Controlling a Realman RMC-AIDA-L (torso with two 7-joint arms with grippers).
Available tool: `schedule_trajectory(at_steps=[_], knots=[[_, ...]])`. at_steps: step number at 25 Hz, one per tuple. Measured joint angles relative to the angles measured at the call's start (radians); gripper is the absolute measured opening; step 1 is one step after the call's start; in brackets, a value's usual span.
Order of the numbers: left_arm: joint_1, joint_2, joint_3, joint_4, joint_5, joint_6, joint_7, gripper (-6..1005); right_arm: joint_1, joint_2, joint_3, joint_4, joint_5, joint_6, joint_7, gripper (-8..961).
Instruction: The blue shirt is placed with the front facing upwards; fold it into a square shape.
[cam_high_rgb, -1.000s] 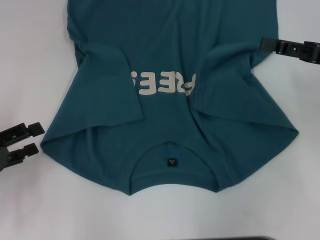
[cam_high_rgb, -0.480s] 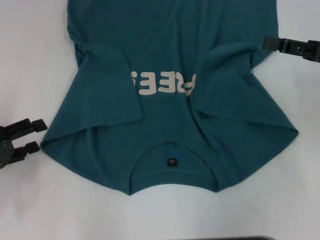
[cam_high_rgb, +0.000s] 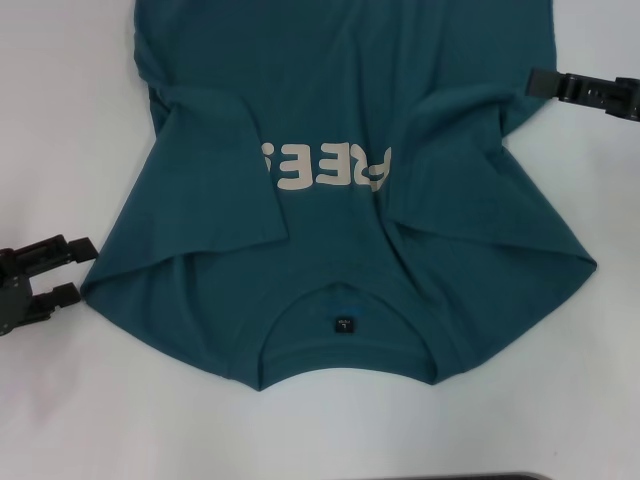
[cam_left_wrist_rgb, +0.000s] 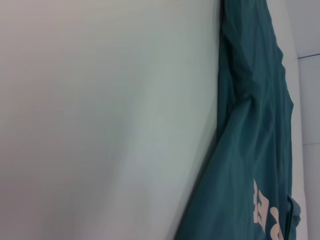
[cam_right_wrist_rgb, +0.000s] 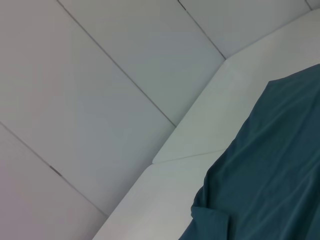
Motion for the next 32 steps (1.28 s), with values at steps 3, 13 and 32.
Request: schedule_trajectory(at_steps=[3,13,32], knots=[[-0.001,0.001,0.000,0.000,0.013,-0.001,-0.012,846,0.000,0.000,0.000,0.000,0.000,0.001,0.002,923],[-0.006,0.006,0.000,0.013,0.021,-0.004,-0.043,846,-0.006,0.000,0.000,0.000,0.000,0.005,0.007,923],[-0.017,0.029,-0.005,0.059,0.021,-0.012,-0.095,847,-0.012,-0.006,0.009,0.002,0.000,0.004,0.013,923]])
